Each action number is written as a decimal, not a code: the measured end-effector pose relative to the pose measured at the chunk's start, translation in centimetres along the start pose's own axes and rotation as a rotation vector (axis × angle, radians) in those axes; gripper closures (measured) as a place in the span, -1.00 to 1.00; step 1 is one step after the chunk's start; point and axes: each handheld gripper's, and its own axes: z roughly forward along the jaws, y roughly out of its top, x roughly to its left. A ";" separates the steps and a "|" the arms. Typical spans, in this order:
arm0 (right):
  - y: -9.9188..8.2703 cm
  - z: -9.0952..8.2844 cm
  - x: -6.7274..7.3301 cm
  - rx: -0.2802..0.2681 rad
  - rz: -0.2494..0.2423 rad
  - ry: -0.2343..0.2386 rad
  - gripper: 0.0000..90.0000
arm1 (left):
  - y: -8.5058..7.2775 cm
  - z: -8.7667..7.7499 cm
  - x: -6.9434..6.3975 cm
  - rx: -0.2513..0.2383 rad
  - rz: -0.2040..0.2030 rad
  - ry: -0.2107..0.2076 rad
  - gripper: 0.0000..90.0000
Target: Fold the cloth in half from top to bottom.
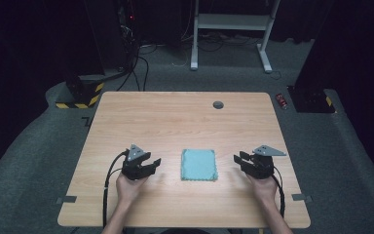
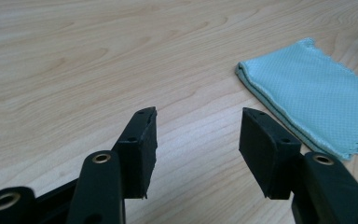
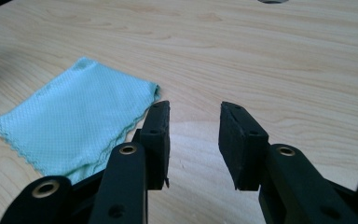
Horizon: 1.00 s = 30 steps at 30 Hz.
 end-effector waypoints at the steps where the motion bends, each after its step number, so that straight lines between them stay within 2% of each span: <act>1: -0.2 -0.1 0.0 0.001 -0.003 -0.003 0.41 | -0.2 0.0 0.1 -0.001 -0.006 0.004 0.03; 4: -0.6 -0.5 -0.1 0.003 0.006 -0.010 0.40 | -0.7 -0.2 0.3 0.003 -0.013 0.014 0.03; 12: -1.5 -1.2 -0.4 0.027 -0.013 -0.045 0.38 | -1.5 -0.5 1.0 0.028 -0.025 0.037 0.02; 16: -2.2 -1.3 -0.7 0.053 -0.019 -0.071 0.38 | -1.9 -0.3 1.1 0.049 -0.011 0.063 0.01; 21: -2.8 -1.5 -1.4 0.073 -0.005 -0.099 0.37 | -2.1 -0.3 1.3 0.057 -0.014 0.079 0.00; 24: -2.9 -1.6 -1.5 0.079 -0.013 -0.109 0.36 | -2.3 -0.1 1.5 0.066 -0.011 0.098 0.00; 27: -3.3 -1.5 -1.5 0.103 -0.037 -0.149 0.35 | -2.4 0.0 1.8 0.072 -0.019 0.112 0.00; 30: -3.5 -1.5 -1.4 0.112 -0.050 -0.165 0.34 | -2.5 0.0 2.0 0.075 -0.025 0.127 -0.01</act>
